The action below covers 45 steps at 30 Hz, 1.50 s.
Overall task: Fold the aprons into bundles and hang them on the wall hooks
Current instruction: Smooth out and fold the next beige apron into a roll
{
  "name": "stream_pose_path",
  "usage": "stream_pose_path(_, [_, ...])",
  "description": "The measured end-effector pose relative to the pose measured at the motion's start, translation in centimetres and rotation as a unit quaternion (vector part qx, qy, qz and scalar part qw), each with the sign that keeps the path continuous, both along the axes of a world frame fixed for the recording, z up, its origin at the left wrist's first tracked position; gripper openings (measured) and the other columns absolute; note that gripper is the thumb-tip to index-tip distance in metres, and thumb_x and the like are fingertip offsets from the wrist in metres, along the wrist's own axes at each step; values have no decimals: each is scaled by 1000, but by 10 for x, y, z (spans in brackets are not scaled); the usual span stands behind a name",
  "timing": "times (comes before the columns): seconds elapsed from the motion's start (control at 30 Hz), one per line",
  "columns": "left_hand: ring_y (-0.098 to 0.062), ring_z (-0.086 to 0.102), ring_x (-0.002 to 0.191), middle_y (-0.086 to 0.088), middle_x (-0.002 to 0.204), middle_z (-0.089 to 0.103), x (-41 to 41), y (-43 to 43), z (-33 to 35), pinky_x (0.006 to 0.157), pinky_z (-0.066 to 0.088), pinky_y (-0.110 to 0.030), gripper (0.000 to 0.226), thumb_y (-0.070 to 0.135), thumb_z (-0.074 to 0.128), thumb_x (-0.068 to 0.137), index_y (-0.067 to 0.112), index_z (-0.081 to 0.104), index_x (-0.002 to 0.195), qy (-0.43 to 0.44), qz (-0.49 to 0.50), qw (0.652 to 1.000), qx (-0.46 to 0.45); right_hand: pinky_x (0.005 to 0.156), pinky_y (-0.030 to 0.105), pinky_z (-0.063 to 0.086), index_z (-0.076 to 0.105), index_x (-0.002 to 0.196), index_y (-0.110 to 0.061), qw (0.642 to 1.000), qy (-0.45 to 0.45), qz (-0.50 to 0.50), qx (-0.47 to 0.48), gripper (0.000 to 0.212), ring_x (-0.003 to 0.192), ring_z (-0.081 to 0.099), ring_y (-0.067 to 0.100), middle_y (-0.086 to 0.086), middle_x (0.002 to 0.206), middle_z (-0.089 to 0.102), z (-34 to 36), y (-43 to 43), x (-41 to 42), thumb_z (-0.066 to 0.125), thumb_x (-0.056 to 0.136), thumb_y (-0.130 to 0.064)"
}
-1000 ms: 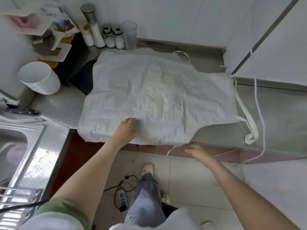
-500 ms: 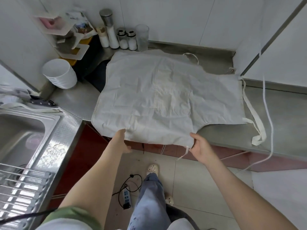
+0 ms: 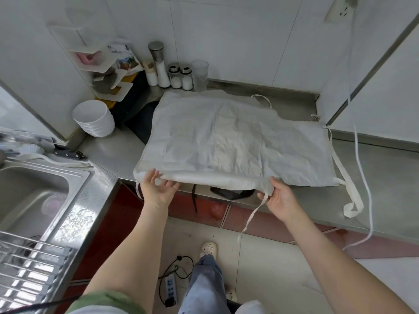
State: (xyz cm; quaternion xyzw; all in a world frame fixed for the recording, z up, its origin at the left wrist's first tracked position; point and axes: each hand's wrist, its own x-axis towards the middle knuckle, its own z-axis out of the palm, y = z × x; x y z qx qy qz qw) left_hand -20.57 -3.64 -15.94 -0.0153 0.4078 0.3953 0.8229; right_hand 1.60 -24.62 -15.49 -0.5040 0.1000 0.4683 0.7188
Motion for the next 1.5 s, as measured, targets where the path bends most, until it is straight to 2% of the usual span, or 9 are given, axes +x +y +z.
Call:
stream_pose_path(0.2, [-30, 64, 100, -22, 122, 51, 11, 16, 10, 73, 59, -36, 63, 32, 70, 86, 4, 34, 130, -125, 94, 985, -73, 38, 18, 42, 49, 82, -16, 1000, -10, 4, 8, 19, 56, 68, 13, 0, 82, 65, 11, 12, 11, 47, 95, -3])
stream_pose_path(0.37, [-8, 42, 57, 0, 96, 54, 23, 44, -1, 44, 36, -16, 41, 44, 59, 92, 9, 57, 112, 34, 28, 997, -56, 38, 17, 41, 53, 86, -18, 1000, -15, -10, 3, 22, 52, 65, 10, -4, 71, 63, 14, 29, 24, 44, 97, -2])
stream_pose_path(0.6, [-18, 49, 116, -2, 132, 48, 33, 70, -10, 103, 38, -36, 43, 29, 65, 89, 22, 53, 130, 148, -61, 983, -88, 46, 19, 49, 57, 86, -12, 998, 15, -60, -6, 13, 56, 64, 13, 0, 69, 67, 3, 52, 42, 50, 96, -9])
stream_pose_path(0.73, [-16, 54, 102, -8, 125, 46, 43, 83, -7, 85, 49, -21, 40, 16, 60, 92, 16, 50, 131, 135, 23, 987, -81, 51, 21, 54, 56, 85, -14, 994, 31, -107, 6, 13, 56, 64, 12, -4, 67, 66, -2, 70, 54, 50, 97, -13])
stream_pose_path(0.87, [-5, 32, 52, 5, 75, 45, 48, 100, -12, 41, 27, -13, 8, 14, 55, 91, 17, 53, 85, 175, 9, 982, -74, 51, 22, 56, 52, 79, -12, 989, 50, -141, -5, 19, 62, 63, 19, -1, 66, 64, -1, 83, 59, 50, 98, -13])
stream_pose_path(1.07, [-9, 26, 47, 6, 58, 33, 57, 128, -7, 44, 24, -20, 28, 15, 41, 92, 19, 37, 65, 258, -66, 964, -19, 51, 17, 47, 53, 84, -13, 993, 28, -104, -41, 14, 57, 64, 8, 0, 67, 71, 0, 102, 66, 48, 98, -14])
stream_pose_path(1.23, [-11, 54, 62, 2, 74, 55, 79, 149, 10, 57, 42, -17, 25, 24, 40, 98, 14, 52, 78, 266, -107, 955, 76, 51, 17, 44, 57, 103, -22, 996, -43, -67, -34, 21, 57, 58, 7, -6, 75, 73, -3, 123, 84, 49, 95, -4])
stream_pose_path(1.37, [-14, 52, 114, 7, 118, 55, 95, 150, 6, 91, 39, -28, 41, 42, 51, 97, 19, 51, 130, 385, -308, 804, 332, 89, 31, 44, 32, 145, -18, 957, -226, 51, -176, 59, 111, 54, 20, -8, 125, 53, -8, 138, 93, 59, 93, -10])
stream_pose_path(1.5, [-17, 11, 147, 1, 160, 14, 107, 134, -20, 120, 12, -43, 83, 67, 51, 84, 29, 21, 152, 466, -548, 415, 557, 118, 45, 12, -5, 153, -30, 661, -564, 307, -389, 96, 147, 8, 21, -4, 160, 8, -17, 140, 78, 64, 86, -37])
